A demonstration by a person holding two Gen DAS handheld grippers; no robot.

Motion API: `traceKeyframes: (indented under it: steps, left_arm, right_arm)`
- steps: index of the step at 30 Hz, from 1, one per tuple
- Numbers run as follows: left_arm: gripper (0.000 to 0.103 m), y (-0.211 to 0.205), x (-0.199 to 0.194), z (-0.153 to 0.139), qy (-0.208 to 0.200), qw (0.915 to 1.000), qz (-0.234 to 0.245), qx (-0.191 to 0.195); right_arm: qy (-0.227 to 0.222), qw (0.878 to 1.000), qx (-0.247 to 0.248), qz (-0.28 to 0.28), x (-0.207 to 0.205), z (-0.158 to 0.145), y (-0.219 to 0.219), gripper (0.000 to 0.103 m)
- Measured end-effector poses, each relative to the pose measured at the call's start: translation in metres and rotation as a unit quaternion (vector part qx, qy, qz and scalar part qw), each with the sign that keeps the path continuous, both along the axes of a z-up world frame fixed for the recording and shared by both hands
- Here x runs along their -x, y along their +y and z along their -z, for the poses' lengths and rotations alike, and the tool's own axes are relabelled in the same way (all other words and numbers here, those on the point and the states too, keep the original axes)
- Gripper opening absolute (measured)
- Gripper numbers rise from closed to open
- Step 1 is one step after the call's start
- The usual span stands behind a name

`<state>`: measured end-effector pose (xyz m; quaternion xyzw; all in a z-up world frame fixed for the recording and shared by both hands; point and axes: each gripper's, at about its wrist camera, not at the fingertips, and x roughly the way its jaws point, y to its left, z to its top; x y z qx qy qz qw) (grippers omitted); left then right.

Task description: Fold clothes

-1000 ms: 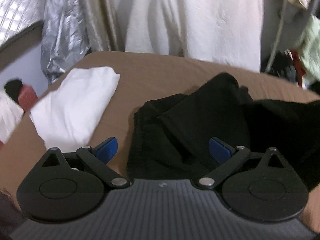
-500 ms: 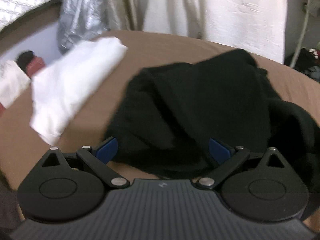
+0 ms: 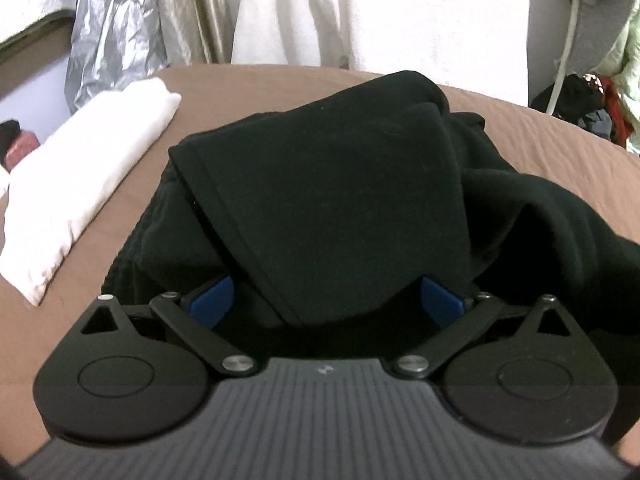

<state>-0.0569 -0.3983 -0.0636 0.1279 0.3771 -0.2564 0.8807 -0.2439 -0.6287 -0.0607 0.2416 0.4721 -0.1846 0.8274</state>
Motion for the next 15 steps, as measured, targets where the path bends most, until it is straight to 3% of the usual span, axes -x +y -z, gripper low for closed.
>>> traceKeyframes:
  steps: [6, 8, 11, 15]
  left_arm:
    - [0.102, -0.004, 0.003, -0.006, -0.033, 0.9990, 0.030, -0.007]
    - [0.102, -0.002, 0.005, -0.010, -0.037, 0.9987, 0.031, 0.013]
    - [0.102, -0.010, 0.002, -0.005, -0.022, 0.9987, 0.040, 0.020]
    - [0.103, -0.029, -0.010, 0.011, 0.018, 0.9987, 0.046, 0.008]
  right_arm:
    - [-0.017, 1.000, 0.002, 0.001, 0.026, 0.012, 0.001, 0.075]
    - [-0.021, 1.000, 0.000, 0.020, 0.041, 0.024, -0.006, 0.080]
    - [-0.033, 0.999, -0.022, 0.036, 0.062, 0.047, -0.014, 0.081]
    - [-0.070, 0.992, -0.099, 0.044, 0.059, 0.077, -0.038, 0.081]
